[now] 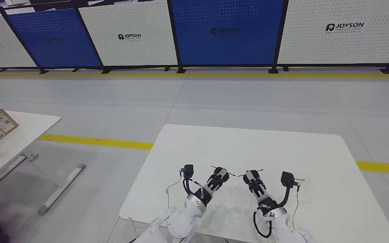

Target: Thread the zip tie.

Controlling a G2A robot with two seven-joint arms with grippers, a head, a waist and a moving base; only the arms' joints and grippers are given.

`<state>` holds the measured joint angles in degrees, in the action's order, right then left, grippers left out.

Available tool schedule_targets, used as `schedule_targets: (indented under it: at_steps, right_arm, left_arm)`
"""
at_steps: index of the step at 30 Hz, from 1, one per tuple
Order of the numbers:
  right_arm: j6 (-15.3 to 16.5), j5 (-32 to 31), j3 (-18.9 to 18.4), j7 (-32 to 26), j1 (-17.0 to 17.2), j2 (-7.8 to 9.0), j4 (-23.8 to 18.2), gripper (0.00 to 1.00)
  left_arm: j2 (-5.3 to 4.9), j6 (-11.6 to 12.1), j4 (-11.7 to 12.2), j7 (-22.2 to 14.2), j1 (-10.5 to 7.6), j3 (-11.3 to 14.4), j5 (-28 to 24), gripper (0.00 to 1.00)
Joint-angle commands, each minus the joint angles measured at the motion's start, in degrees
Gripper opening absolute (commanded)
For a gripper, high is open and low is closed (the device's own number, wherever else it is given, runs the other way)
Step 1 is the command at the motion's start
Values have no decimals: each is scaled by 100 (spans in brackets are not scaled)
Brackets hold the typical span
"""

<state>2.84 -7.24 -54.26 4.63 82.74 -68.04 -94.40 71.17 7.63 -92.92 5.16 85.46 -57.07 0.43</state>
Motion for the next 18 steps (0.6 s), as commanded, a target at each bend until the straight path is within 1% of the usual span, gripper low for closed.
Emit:
schedule_targets:
  at_steps: [1,18]
  right_arm:
    - [-13,-16,-13,-23,8,-11,-7,0]
    - [-121,-128,-63,-130,-15,-139,41,0]
  left_arm:
    - [0,0,0,0,0,0,0,0]
    - [0,0,0,0,0,0,0,0]
